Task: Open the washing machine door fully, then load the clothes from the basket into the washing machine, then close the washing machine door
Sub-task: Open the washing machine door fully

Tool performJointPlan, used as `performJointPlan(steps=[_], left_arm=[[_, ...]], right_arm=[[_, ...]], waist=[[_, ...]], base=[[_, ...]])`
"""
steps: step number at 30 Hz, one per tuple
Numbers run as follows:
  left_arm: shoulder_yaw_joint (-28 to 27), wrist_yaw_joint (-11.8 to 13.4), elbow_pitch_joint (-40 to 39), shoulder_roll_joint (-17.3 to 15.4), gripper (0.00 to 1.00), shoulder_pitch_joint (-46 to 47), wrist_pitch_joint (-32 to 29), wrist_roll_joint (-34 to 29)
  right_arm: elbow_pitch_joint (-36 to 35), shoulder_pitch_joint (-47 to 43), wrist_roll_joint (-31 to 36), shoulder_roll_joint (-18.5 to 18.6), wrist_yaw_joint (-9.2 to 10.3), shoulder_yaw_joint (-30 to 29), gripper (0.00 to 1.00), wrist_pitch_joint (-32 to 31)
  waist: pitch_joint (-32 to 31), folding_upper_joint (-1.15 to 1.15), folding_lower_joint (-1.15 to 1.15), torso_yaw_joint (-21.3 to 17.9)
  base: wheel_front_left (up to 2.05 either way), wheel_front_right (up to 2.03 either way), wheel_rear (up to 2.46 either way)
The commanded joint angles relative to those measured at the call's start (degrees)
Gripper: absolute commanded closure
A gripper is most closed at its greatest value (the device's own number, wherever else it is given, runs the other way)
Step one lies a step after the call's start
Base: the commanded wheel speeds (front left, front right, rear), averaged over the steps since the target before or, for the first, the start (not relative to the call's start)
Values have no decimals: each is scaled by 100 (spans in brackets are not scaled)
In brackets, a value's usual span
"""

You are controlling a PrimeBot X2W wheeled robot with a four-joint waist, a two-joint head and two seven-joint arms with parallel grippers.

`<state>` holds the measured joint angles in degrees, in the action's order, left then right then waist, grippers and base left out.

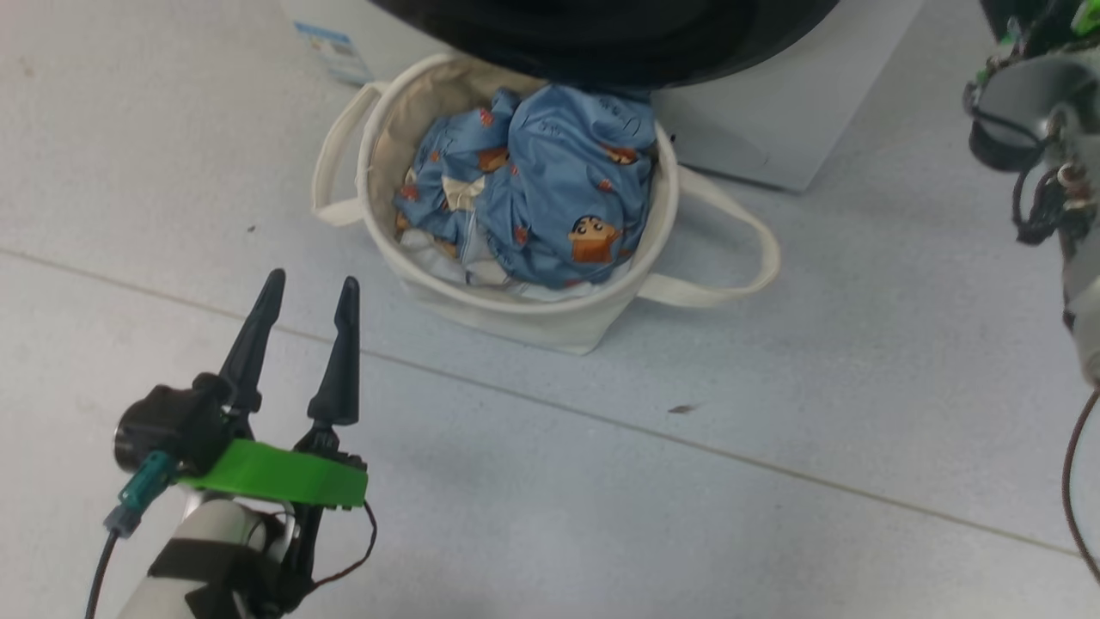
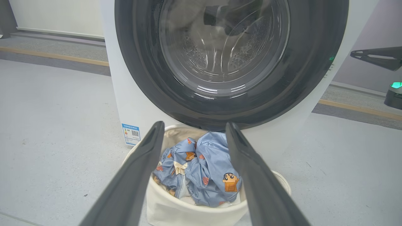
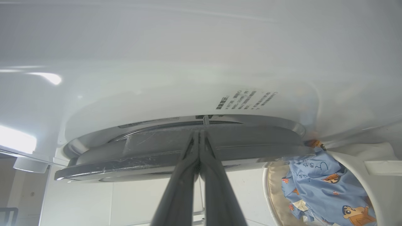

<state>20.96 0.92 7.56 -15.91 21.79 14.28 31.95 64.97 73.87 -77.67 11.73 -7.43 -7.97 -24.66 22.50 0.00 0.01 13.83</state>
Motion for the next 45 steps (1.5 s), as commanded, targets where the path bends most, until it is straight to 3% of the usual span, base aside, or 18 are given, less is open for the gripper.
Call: performJointPlan(steps=[1, 10, 20, 41, 43, 45], left_arm=[[-275, -40, -132, -102, 0, 152, 71, -63], [-551, -359, 9, 285, 0, 236, 72, -300], [-804, -623, 176, 602, 0, 258, 72, -538], [-830, -790, 757, 750, 0, -234, 72, -784], [-755, -793, 871, 761, 0, -315, 72, -810], [-624, -794, 996, 800, 0, -415, 47, -848]], right_arm=[[-117, 341, 29, -14, -6, 82, 100, -41], [296, 1009, 256, 46, -6, 255, 100, 43], [137, 1146, 337, -140, -6, 457, 100, -70], [-1012, -803, 42, -866, -6, 1406, 100, -942], [-1110, -1049, -99, -878, -6, 1584, 100, -1006], [-1325, -1396, -682, -882, -6, 1988, 100, -1100]], waist=[[204, 0, -1, 112], [566, 0, -1, 354], [643, 0, -1, 446], [-615, 0, -1, 261], [-797, 0, -1, 294], [-1054, 0, -1, 370]], base=[[0, 0, 0], [0, 0, 0], [0, 0, 0], [0, 0, 0], [0, 0, 0], [0, 0, 0]])
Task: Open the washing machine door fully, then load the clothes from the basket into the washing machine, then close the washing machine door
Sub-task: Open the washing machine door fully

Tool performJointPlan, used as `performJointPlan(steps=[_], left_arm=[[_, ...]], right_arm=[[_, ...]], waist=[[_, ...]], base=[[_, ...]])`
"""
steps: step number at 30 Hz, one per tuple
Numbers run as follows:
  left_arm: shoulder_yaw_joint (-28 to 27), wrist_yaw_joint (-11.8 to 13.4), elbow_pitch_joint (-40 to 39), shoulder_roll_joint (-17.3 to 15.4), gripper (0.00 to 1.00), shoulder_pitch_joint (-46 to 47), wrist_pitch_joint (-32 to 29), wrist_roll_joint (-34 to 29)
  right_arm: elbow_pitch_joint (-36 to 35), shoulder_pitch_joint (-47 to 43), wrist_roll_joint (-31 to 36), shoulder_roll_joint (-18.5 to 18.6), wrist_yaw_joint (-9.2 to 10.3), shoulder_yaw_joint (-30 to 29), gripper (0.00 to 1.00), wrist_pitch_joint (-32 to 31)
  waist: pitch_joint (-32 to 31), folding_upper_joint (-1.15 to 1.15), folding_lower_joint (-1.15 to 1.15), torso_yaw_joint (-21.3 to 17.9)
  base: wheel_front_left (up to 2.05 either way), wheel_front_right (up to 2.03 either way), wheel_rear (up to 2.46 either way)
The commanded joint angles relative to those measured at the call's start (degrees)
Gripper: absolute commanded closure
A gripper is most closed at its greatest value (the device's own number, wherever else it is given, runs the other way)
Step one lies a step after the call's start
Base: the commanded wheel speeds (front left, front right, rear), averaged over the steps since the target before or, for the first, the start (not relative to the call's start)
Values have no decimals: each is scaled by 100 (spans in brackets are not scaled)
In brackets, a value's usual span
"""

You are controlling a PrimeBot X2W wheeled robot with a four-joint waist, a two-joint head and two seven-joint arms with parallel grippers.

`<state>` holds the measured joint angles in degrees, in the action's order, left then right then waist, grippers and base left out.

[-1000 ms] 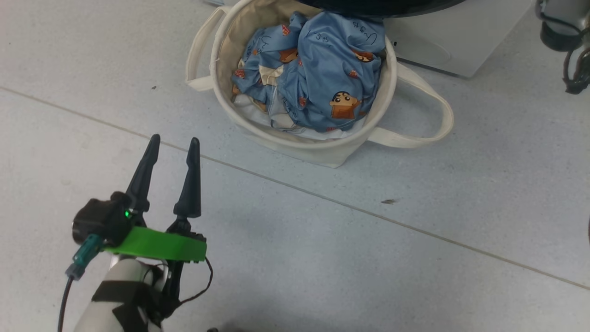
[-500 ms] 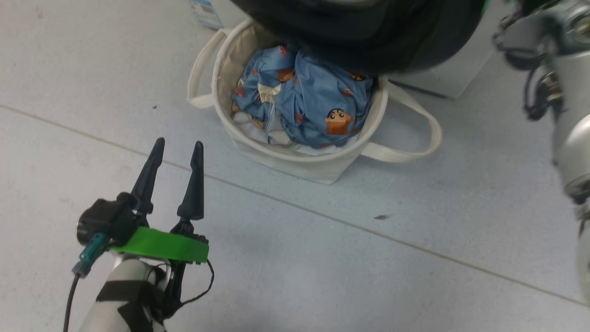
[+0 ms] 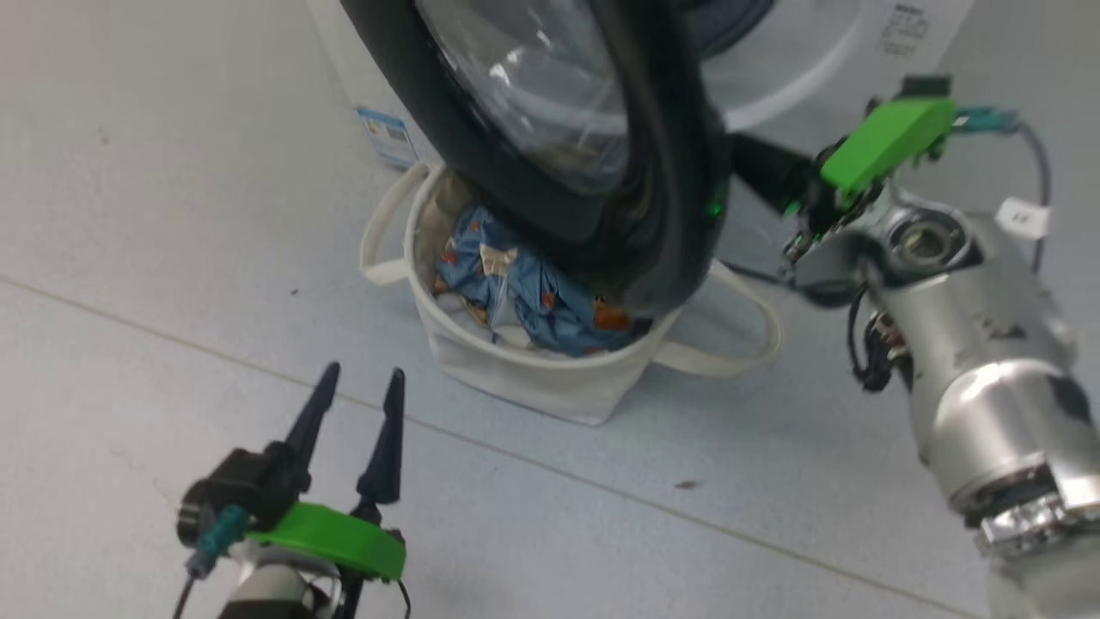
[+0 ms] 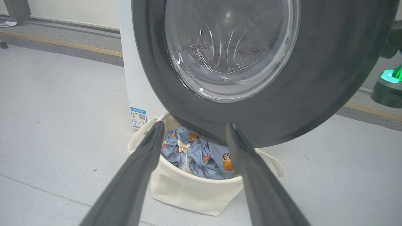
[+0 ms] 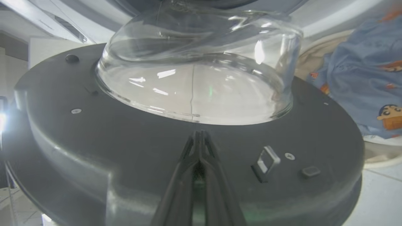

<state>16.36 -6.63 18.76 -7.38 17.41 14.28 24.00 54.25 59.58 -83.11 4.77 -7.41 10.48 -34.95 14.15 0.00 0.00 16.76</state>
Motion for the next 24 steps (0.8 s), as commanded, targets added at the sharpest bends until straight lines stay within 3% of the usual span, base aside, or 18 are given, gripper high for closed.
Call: performJointPlan(steps=[1, 9, 24], left_arm=[[-126, -39, -101, -40, 0, -9, 35, -57], [92, 59, -97, 64, 0, -195, -112, -84], [147, 176, -188, 64, 0, -49, -173, -56]], right_arm=[[-324, -69, -329, -187, -8, 313, 100, -58], [-522, -550, -1572, -189, -8, 1633, 100, 462], [-540, -306, -3204, -189, -8, 3590, 100, 1508]], waist=[[-300, 0, 1, 99], [-720, 0, 1, 423], [-667, 0, 1, 1126]], base=[[0, 0, 0], [0, 0, 0], [0, 0, 0]])
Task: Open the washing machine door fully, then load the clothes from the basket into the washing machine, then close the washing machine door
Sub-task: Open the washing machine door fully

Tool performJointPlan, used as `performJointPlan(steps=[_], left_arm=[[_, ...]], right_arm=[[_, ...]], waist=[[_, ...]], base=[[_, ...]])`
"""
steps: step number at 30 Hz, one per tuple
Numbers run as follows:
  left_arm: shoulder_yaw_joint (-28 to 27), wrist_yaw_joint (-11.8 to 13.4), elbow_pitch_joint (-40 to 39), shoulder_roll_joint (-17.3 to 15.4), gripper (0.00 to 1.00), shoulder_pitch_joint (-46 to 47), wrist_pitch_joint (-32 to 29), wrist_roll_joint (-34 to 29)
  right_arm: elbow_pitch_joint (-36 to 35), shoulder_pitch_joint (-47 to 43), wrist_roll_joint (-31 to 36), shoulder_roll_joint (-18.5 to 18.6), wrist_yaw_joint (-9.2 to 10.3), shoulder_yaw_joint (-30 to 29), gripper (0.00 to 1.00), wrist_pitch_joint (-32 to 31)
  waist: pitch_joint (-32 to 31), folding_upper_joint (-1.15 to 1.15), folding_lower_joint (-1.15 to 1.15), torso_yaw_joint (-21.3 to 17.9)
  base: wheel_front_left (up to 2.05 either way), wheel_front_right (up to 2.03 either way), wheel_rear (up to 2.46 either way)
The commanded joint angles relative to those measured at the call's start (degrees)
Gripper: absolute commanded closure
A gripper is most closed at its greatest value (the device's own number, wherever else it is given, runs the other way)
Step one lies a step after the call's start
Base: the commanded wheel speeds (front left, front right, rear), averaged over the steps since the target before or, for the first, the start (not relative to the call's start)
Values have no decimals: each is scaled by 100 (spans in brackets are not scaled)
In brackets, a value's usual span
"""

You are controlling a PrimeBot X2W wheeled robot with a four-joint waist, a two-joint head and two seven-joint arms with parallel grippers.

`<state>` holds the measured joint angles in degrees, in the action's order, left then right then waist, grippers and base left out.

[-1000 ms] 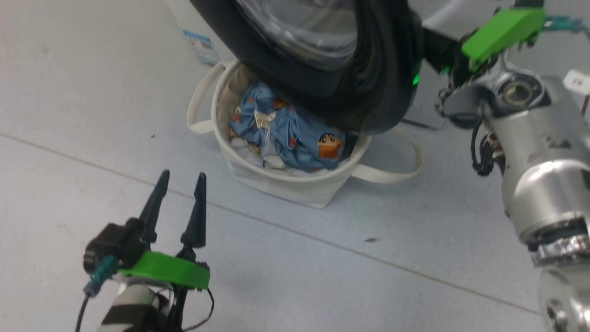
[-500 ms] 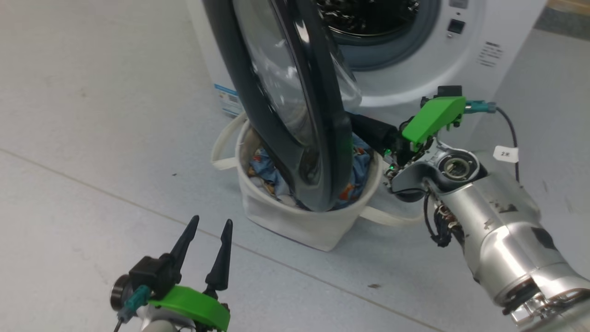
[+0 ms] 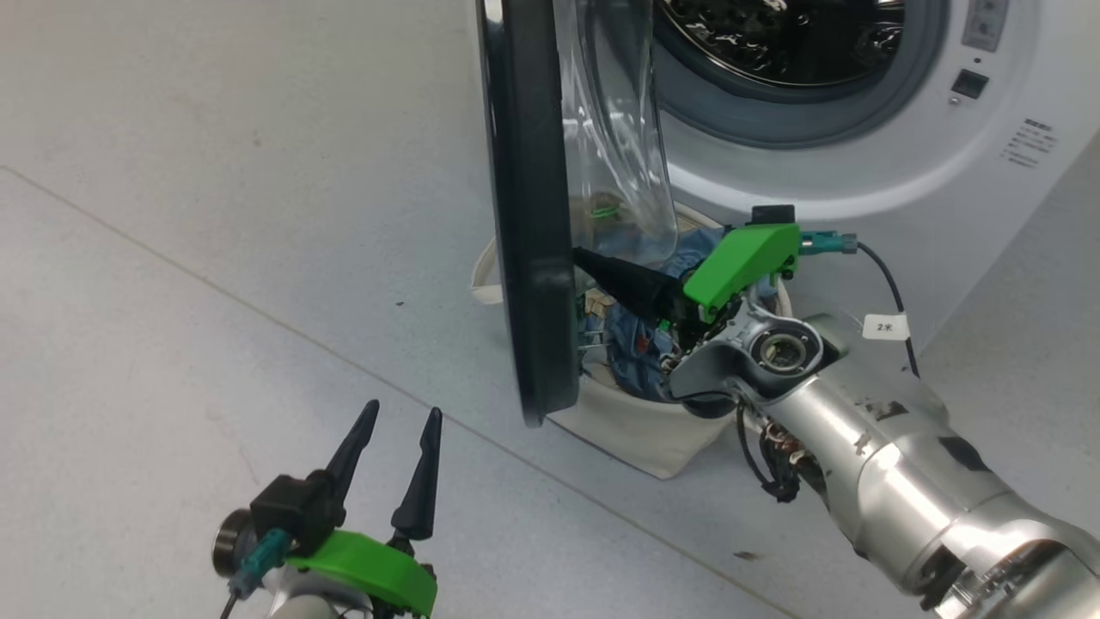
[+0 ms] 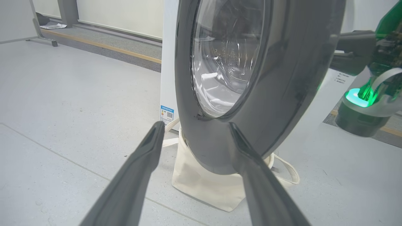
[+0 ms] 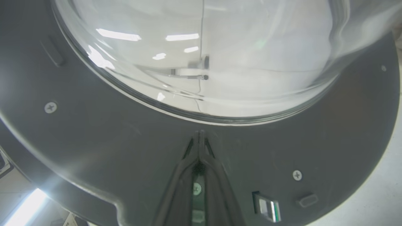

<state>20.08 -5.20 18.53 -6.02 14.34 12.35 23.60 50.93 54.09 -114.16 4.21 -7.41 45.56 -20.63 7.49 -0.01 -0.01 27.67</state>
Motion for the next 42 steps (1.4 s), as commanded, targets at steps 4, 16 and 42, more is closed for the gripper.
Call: performJointPlan(steps=[4, 16, 42], left_arm=[[-239, 38, -141, -119, 0, 309, 20, -3], [-456, 76, -158, -579, 0, 338, -95, 37], [-1360, 563, -1111, -1564, 0, -808, -370, 432]], right_arm=[[-267, 293, -417, -133, -8, 536, 100, 359], [-400, 238, 7, -133, -8, 982, 0, 1273], [-1861, -1586, 4339, 1630, -8, -45, 0, 3560]], waist=[[-58, 1, 1, 83], [-411, 1, 1, -334], [-769, 1, 1, -2200]], base=[[0, 0, 0], [0, 0, 0], [0, 0, 0]])
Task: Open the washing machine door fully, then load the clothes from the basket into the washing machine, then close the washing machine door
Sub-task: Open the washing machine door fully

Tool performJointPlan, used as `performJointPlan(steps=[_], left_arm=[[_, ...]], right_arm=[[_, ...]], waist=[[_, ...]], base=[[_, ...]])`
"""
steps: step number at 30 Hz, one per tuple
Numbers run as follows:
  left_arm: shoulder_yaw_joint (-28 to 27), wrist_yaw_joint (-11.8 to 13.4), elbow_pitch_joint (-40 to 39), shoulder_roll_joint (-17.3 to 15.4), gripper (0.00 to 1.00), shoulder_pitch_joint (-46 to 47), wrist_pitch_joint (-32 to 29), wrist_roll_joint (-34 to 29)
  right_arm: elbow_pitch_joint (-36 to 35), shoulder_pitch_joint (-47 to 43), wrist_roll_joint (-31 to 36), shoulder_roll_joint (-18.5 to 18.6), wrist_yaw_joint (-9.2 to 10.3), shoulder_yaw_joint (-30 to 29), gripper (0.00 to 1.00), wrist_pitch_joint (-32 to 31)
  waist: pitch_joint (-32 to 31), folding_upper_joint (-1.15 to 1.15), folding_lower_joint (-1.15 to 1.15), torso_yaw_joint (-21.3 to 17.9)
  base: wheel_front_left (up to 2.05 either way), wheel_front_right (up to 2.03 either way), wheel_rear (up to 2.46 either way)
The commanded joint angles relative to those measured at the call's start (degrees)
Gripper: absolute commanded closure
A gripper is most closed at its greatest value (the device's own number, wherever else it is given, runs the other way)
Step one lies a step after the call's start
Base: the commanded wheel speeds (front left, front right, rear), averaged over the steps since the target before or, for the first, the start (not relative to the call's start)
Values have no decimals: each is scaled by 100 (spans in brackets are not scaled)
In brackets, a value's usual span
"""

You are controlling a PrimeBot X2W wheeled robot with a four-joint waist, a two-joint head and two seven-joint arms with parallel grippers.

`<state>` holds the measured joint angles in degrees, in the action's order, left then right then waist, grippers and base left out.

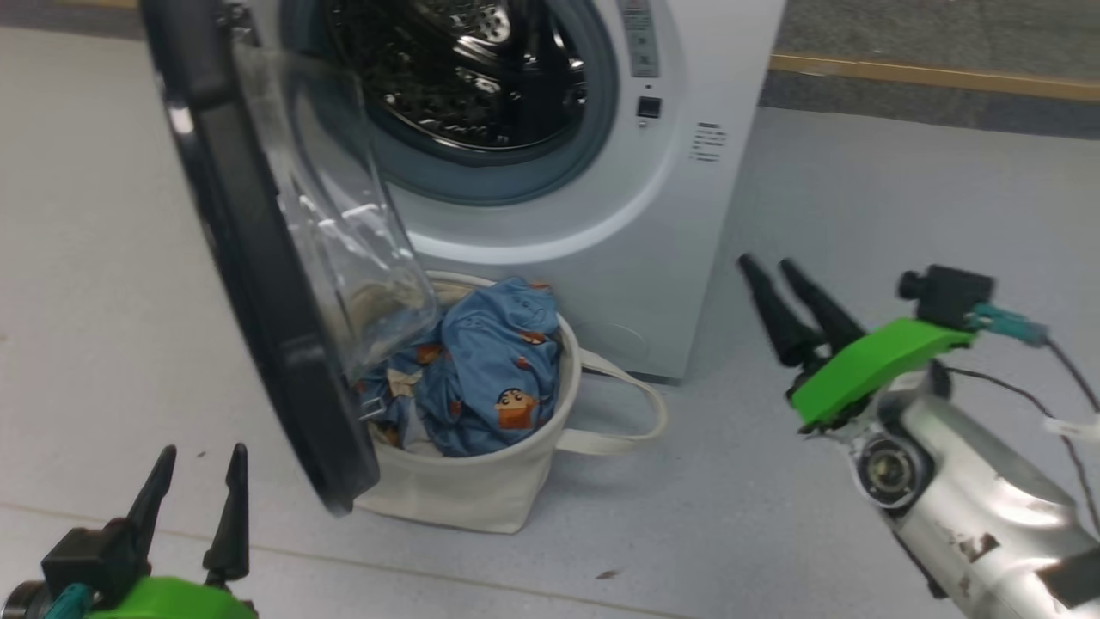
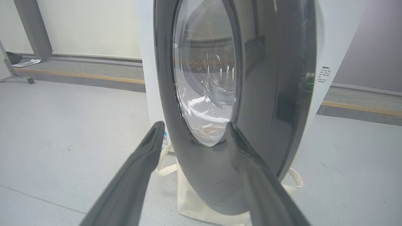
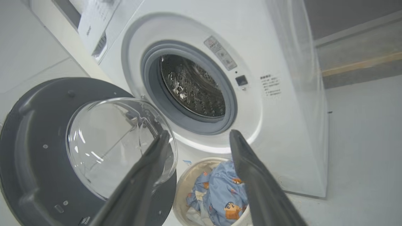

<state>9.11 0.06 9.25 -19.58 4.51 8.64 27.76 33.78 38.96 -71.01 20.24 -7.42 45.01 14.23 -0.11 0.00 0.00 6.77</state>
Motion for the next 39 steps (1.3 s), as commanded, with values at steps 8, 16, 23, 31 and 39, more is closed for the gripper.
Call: performJointPlan(steps=[8, 16, 23, 31, 39], left_arm=[[-355, 118, -357, -315, 0, -41, -34, 69], [-372, 140, -425, -365, 0, -56, -44, 98], [-371, 125, -392, -413, 0, -58, -27, 128], [-344, 94, -314, -436, 0, -3, 21, 163], [-297, 71, -232, -441, 0, 54, 66, 179]], right_arm=[[-911, -1589, 2261, -281, -7, -2132, 0, 75], [-1801, -2585, 3628, -743, -7, -3287, 0, -276], [-2765, -3165, 4582, -1072, -7, -3842, 0, -993], [-3313, -3485, 4934, -1084, -7, -3763, 0, -1334], [-3316, -3499, 4845, -855, -7, -3431, 0, -1213]], waist=[[-88, 0, 0, -316], [-91, 0, 0, -400], [-85, 0, 0, -463], [-66, 0, 0, -429], [-72, 0, 0, -387]], base=[[0, 0, 0], [0, 0, 0], [0, 0, 0], [0, 0, 0], [0, 0, 0]])
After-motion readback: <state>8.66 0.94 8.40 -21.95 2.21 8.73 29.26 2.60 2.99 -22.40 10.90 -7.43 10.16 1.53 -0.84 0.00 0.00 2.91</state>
